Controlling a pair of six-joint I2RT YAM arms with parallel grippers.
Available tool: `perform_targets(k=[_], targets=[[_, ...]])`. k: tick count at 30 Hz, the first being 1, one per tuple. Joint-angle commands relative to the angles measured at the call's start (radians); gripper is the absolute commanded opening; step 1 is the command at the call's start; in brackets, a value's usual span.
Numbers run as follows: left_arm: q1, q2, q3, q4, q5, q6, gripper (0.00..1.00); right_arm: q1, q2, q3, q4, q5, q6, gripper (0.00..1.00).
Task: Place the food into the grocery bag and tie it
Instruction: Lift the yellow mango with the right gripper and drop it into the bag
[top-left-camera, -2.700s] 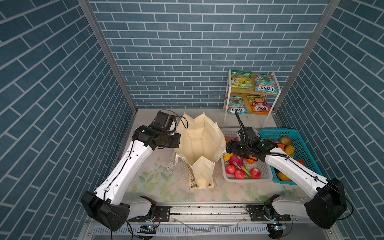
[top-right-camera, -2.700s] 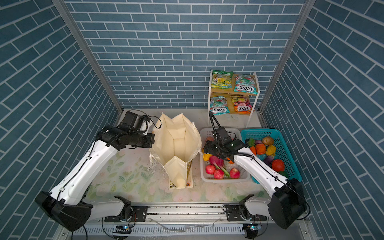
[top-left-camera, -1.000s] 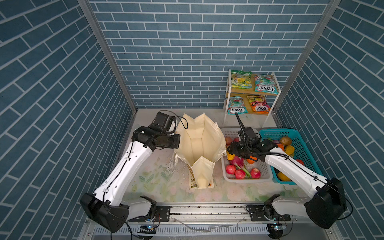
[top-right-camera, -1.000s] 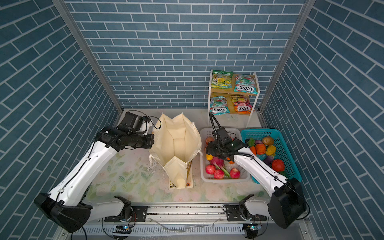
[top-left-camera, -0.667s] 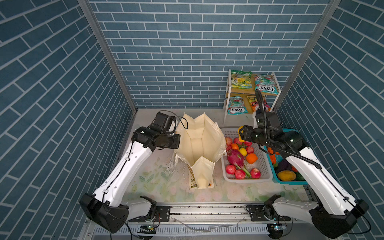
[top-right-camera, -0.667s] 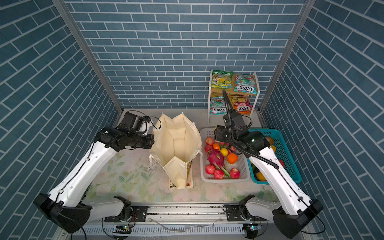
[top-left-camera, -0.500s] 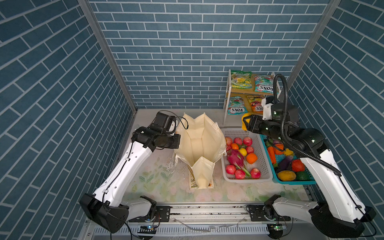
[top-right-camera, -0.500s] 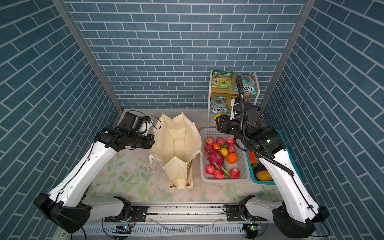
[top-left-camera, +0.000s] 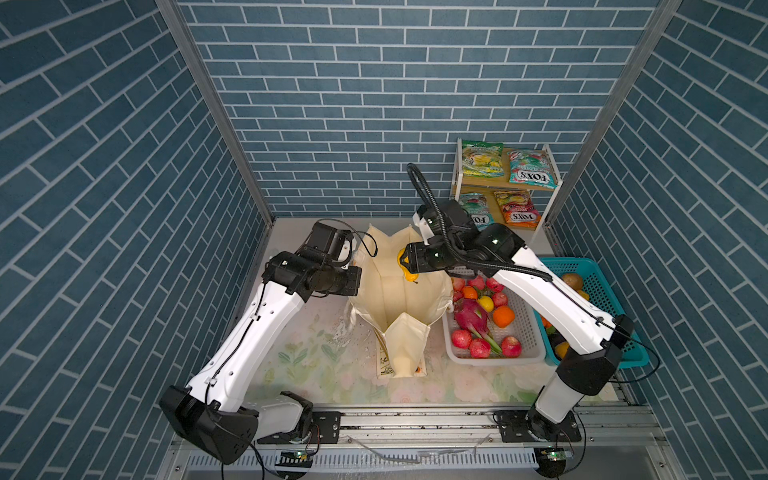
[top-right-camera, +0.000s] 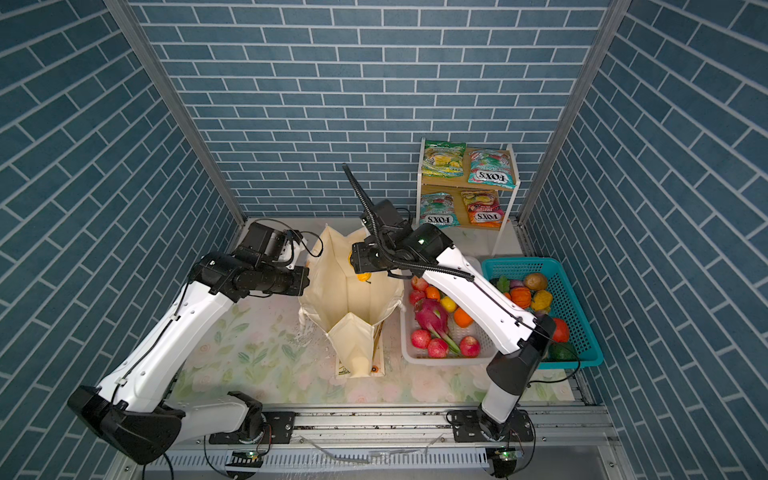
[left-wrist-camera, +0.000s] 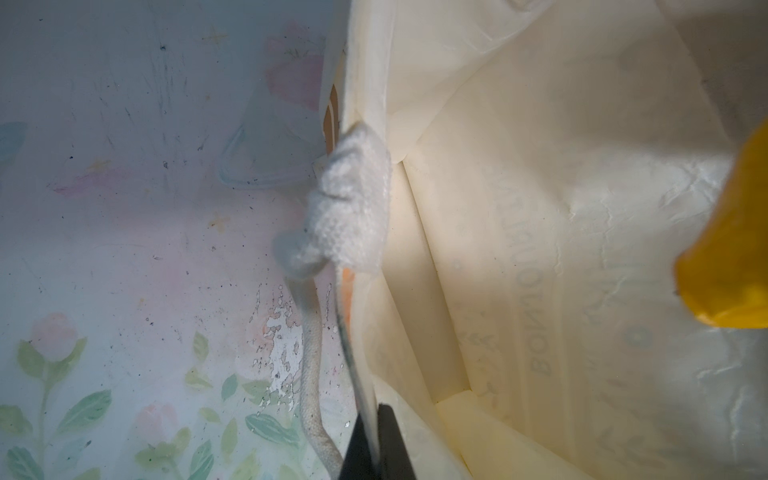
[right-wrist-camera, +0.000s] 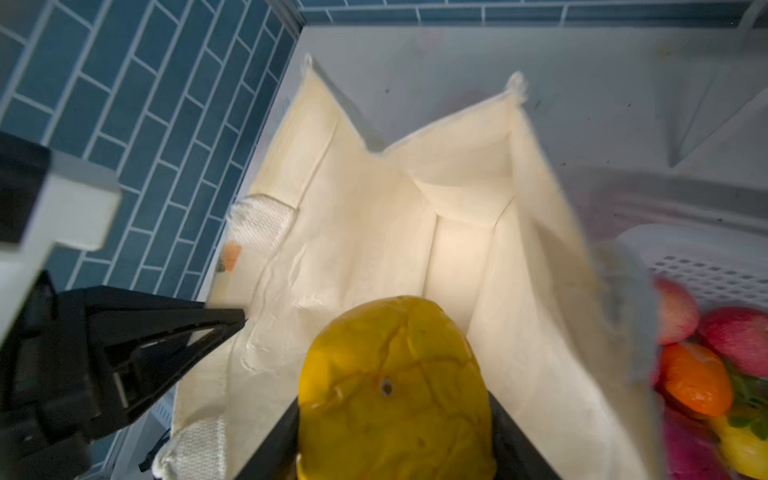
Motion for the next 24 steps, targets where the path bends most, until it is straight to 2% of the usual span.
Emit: perform_targets(k=[1, 13, 24], targets=[[-0.004, 0.001, 0.013, 0.012, 0.003, 0.009, 0.00, 0.025, 0.045, 0.049, -0.032, -0.022, 0.017, 0.40], [-0.003, -0.009, 0.014, 0.018, 0.005, 0.011, 0.00, 0.040, 0.239, 0.025, 0.023, -0.012, 0.028, 0.43], [-0.004, -0.002, 0.010, 0.036, 0.004, 0.007, 0.00, 0.040, 0.238, -0.153, 0.130, 0.013, 0.043, 0.43]])
